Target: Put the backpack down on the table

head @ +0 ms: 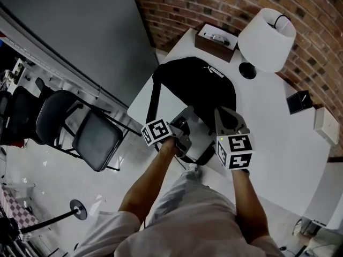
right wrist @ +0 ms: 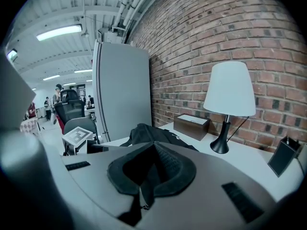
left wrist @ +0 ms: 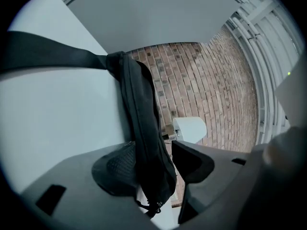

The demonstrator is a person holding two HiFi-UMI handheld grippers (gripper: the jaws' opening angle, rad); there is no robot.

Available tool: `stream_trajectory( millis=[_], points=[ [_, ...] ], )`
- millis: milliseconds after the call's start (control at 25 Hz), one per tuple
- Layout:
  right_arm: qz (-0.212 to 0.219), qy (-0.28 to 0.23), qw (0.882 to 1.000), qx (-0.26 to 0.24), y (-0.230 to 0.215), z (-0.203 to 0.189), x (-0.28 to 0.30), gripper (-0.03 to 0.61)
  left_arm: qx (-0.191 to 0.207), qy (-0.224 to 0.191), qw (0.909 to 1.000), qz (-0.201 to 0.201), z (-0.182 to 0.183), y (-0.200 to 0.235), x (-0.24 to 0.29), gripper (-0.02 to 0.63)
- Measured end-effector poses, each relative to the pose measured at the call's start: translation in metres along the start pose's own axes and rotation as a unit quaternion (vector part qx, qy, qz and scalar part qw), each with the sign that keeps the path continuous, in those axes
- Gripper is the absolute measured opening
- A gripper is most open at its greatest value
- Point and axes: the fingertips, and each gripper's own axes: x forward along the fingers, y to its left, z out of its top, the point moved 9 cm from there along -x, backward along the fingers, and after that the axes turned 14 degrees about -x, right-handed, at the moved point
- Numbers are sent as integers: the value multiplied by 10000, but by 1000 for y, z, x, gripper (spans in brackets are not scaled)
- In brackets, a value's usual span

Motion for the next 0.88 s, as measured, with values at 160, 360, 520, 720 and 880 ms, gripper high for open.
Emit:
stream_trajectory(
  millis=[160, 360, 520, 720, 880],
  points=[
    [78, -44, 9999, 136, 2, -5, -8, 2, 281, -57, 9994, 177, -7, -9, -10, 222],
    [138, -155, 9997, 133, 5, -7, -23, 2, 853, -20, 9959, 302, -22, -30, -18, 220],
    [200, -273, 9993, 127, 4, -8, -37, 2, 1325, 89, 9907, 307, -39, -55, -20, 205],
    [232, -370, 9989, 172, 2, -13, -56, 2, 2033, 168, 9782, 397, -65, -86, -21, 195],
    [221, -486, 9984, 201, 0, -13, -75, 2, 2569, 141, 9656, 380, -87, -111, -23, 187]
  ],
)
